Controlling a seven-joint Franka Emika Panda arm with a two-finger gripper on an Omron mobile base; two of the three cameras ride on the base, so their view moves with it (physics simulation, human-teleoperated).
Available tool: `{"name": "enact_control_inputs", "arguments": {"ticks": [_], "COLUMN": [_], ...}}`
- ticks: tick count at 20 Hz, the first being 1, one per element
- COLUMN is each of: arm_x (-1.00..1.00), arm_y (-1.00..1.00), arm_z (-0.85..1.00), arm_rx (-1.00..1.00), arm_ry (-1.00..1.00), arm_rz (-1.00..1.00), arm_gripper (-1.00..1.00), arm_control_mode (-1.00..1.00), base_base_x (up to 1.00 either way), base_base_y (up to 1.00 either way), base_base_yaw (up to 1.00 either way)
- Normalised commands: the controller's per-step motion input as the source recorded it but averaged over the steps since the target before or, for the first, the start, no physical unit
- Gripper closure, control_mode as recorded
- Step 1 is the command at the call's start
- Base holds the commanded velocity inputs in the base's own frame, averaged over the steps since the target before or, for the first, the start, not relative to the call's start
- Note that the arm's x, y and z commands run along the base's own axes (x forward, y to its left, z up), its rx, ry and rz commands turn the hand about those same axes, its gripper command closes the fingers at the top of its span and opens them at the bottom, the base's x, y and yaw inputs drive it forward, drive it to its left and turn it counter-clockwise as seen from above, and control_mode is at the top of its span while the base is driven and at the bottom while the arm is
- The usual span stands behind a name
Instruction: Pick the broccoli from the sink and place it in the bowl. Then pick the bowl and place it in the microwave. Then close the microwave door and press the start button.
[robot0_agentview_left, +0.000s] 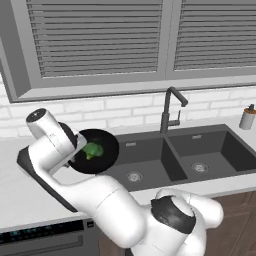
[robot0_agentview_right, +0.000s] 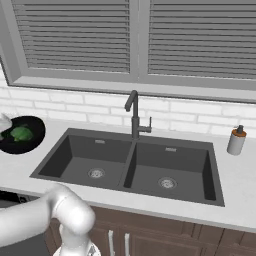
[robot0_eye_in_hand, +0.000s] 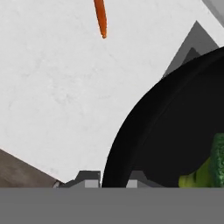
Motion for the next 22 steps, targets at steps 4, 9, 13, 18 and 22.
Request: {"name": "enact_control_inputs", "arguments": {"ticks": [4, 9, 13, 18, 22], "arm_x": [0.00, -0.01, -0.09, -0.09, -0.11], "arm_y": [-0.88, -0.82, -0.76, -0.61, -0.61], "arm_z": [0.44, 0.43, 0.41, 0.01, -0.08], "arm_rx": [0.00, -0.01, -0.01, -0.01, 0.00], "arm_ry": [0.00, 0.00, 0.00, 0.00, 0.00], "arm_rz": [-0.15, -0.15, -0.14, -0.15, -0.14], "arm_gripper": [1.00, 1.00, 1.00, 1.00, 1.00], "arm_control_mode": [-1.00, -1.00, -1.00, -1.00, -1.00], "base_base_x": [0.00, 0.00, 0.00, 0.00, 0.00], "base_base_y": [0.00, 0.00, 0.00, 0.00, 0.00], "base_base_yaw": [0.00, 0.00, 0.00, 0.00, 0.00]}}
